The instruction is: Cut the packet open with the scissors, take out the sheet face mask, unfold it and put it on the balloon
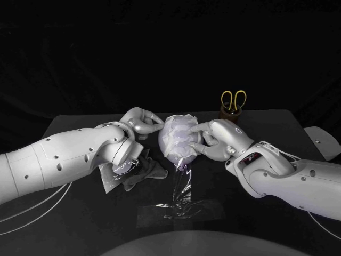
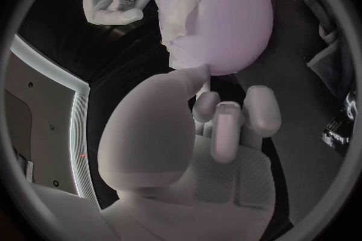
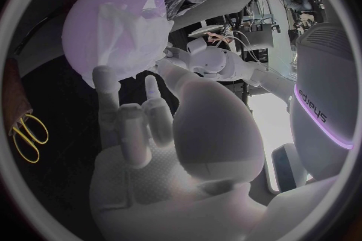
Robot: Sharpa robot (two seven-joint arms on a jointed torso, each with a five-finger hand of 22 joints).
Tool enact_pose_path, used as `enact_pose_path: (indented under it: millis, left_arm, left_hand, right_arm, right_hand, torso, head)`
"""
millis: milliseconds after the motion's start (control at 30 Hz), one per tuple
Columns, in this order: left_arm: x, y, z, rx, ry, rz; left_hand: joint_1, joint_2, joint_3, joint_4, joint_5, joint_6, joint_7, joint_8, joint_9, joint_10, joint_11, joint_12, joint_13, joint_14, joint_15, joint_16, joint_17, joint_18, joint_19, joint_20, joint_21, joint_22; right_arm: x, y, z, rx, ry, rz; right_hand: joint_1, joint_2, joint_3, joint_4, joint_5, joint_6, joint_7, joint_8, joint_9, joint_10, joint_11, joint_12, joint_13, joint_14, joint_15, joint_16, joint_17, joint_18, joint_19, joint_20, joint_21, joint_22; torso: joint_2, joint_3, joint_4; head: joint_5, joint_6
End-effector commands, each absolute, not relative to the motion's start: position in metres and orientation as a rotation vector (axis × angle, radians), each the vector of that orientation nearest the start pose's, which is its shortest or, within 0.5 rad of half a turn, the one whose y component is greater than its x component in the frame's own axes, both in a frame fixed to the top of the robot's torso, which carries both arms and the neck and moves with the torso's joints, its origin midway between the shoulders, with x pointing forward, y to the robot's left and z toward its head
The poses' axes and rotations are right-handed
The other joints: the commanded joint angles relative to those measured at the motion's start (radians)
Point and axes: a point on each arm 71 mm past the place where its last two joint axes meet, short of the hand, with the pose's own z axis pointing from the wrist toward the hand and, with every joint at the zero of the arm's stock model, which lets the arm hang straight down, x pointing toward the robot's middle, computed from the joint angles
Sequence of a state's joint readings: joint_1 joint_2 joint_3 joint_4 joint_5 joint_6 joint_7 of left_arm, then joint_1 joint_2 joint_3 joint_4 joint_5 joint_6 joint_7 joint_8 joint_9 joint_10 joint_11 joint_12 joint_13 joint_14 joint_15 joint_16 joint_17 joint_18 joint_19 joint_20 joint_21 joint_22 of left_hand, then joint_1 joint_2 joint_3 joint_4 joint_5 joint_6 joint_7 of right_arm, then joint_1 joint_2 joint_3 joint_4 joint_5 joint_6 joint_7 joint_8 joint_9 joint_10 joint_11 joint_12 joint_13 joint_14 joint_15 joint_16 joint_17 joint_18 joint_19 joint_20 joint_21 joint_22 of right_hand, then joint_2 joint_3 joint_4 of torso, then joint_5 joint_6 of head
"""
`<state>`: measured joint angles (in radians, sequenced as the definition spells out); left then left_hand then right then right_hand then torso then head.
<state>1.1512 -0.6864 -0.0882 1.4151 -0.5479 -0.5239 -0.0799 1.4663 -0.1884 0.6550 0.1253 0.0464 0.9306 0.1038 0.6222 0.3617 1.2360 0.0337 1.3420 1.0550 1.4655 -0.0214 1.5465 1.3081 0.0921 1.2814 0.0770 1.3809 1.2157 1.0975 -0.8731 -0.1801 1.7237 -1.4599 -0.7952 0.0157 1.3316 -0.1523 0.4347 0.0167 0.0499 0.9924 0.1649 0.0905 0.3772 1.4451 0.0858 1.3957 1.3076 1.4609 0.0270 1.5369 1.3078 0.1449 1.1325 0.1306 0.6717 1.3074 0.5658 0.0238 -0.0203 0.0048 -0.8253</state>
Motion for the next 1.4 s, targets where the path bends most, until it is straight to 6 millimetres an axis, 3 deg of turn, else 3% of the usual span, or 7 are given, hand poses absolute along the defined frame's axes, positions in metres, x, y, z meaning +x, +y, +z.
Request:
enact_pose_path:
  millis: [33,200,233,300,567,700,1400]
  left_arm:
    - [0.493,0.172,-0.236,-0.852,1.711,-0.969]
    - [0.493,0.176,-0.235,-0.857,1.691,-0.98]
    - [0.493,0.177,-0.235,-0.853,1.688,-0.981]
    - [0.493,0.18,-0.234,-0.84,1.678,-0.978]
    - [0.488,0.198,-0.23,-0.804,1.65,-0.988]
    - [0.479,0.21,-0.229,-0.814,1.669,-1.04]
    - [0.416,0.232,-0.26,-1.05,1.93,-1.136]
  left_hand:
    - [-0.016,-0.001,0.021,-0.007,0.004,0.003,0.002,0.006,0.047,0.009,-0.003,0.002,0.003,0.074,-0.005,0.004,0.186,-0.007,0.007,0.001,0.006,0.003]
    - [-0.041,0.002,0.031,-0.002,0.003,-0.016,0.004,0.004,0.054,-0.059,0.0,-0.049,-0.093,0.062,-0.002,-0.004,0.158,-0.001,-0.014,0.002,-0.007,-0.021]
    - [-0.056,0.003,0.034,0.0,0.003,-0.051,0.012,-0.008,0.054,-0.227,0.008,-0.175,-0.301,0.014,0.004,-0.037,0.057,0.019,-0.09,0.006,-0.058,-0.108]
    - [-0.059,0.006,0.033,-0.005,0.003,-0.076,0.021,-0.019,0.051,-0.286,0.015,-0.225,-0.374,0.0,0.011,-0.047,0.033,0.024,-0.112,0.01,-0.075,-0.131]
    - [-0.068,0.008,0.067,-0.019,0.005,-0.157,0.066,-0.041,0.045,-0.446,0.058,-0.389,-0.502,-0.21,0.047,-0.212,-0.304,0.088,-0.385,0.041,-0.29,-0.436]
    - [-0.075,0.026,0.059,-0.036,0.002,-0.183,0.077,-0.028,0.047,-0.418,0.07,-0.542,-0.632,-0.273,0.056,-0.326,-0.468,0.094,-0.383,0.055,-0.35,-0.484]
    - [-0.175,0.03,0.023,0.068,0.003,-0.16,0.061,-0.051,0.003,-0.202,0.065,-0.95,-0.895,-0.182,0.045,-0.404,-0.531,0.089,-0.265,0.04,-0.44,-0.558]
  right_arm:
    - [0.398,-0.163,-0.225,-0.108,1.388,0.919]
    - [0.397,-0.164,-0.225,-0.108,1.386,0.918]
    - [0.397,-0.164,-0.225,-0.108,1.386,0.918]
    - [0.397,-0.164,-0.225,-0.109,1.386,0.917]
    - [0.396,-0.164,-0.225,-0.127,1.389,0.915]
    - [0.394,-0.164,-0.227,-0.145,1.392,0.915]
    - [0.378,-0.154,-0.238,-0.326,1.374,0.909]
  right_hand:
    - [0.0,0.003,-0.003,0.004,-0.001,0.004,0.002,-0.001,-0.001,0.005,-0.001,0.005,0.107,0.037,-0.002,0.006,0.115,0.009,0.007,-0.002,0.004,0.055]
    - [0.0,0.003,-0.003,0.004,-0.001,0.004,0.002,-0.001,-0.001,0.005,-0.001,0.005,0.107,0.037,-0.002,0.006,0.115,0.009,0.007,-0.002,0.004,0.055]
    - [0.0,0.003,-0.003,0.004,-0.001,0.004,0.002,-0.001,-0.001,0.005,-0.001,0.005,0.107,0.037,-0.002,0.006,0.115,0.009,0.007,-0.002,0.004,0.055]
    - [0.0,0.003,-0.004,0.005,-0.001,0.006,0.001,0.0,-0.001,0.006,-0.001,0.006,0.108,0.038,-0.002,0.006,0.116,0.009,0.009,-0.001,0.006,0.055]
    - [0.0,0.003,-0.004,0.005,-0.001,0.006,0.001,0.0,-0.001,0.006,-0.001,0.006,0.108,0.037,-0.002,0.006,0.116,0.009,0.009,-0.001,0.006,0.055]
    - [0.0,0.003,-0.004,0.005,-0.001,0.007,0.001,0.0,-0.001,0.005,-0.001,0.004,0.107,0.037,-0.002,0.006,0.114,0.009,0.008,-0.001,0.005,0.055]
    - [0.034,0.011,0.008,-0.011,0.0,0.039,-0.015,0.012,0.001,0.008,-0.015,0.006,0.108,0.04,-0.012,0.007,0.119,0.008,0.021,-0.007,0.021,0.059]
  torso:
    - [0.0,-0.0002,-0.0007]
    - [0.0,0.0003,0.0007]
    - [0.0,0.0004,0.0007]
    - [-0.001,0.0001,0.001]
    - [0.0,0.0002,0.0002]
    - [0.0,-0.0008,0.0012]
    - [0.0,-0.0009,0.0009]
  head:
    - [-0.001,0.003]
    - [-0.002,0.004]
    - [-0.003,0.004]
    - [-0.003,0.004]
    - [-0.003,0.001]
    - [-0.002,-0.003]
    - [0.016,-0.027]
